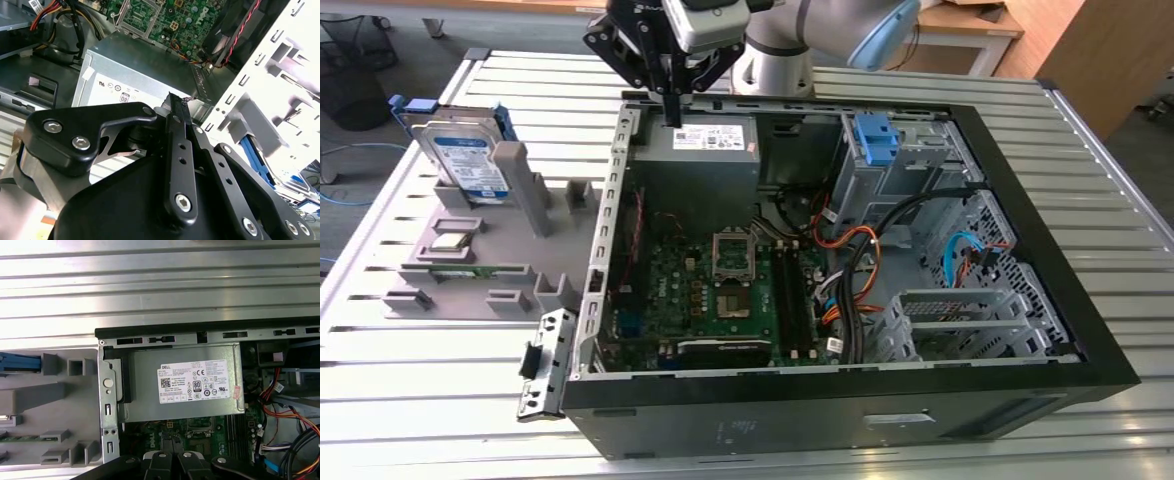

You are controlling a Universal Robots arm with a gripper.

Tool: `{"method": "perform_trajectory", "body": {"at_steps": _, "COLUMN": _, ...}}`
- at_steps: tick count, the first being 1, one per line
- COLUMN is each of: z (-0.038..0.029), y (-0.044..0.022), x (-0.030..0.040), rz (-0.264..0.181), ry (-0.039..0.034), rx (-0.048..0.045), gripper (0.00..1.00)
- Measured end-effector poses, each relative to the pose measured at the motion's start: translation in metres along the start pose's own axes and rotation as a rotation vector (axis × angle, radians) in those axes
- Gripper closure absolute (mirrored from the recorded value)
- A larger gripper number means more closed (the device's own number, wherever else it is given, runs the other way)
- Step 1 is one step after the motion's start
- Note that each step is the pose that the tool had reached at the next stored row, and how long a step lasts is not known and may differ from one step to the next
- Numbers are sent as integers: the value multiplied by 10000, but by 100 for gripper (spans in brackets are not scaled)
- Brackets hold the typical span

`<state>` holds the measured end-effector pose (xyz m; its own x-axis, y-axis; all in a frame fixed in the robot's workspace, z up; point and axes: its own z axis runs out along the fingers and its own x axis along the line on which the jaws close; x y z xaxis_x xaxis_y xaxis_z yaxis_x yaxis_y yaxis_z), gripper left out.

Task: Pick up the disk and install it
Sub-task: 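Reach for the disk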

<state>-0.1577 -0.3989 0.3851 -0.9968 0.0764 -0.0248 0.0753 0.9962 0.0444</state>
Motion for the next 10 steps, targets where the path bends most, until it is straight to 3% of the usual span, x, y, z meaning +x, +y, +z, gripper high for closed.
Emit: {"method": "perform_trajectory", "body": {"at_steps": 10, "z": 4, "y": -8, "x": 104, "rz": -1, "ry": -10, "rx": -1, "gripper": 89}}
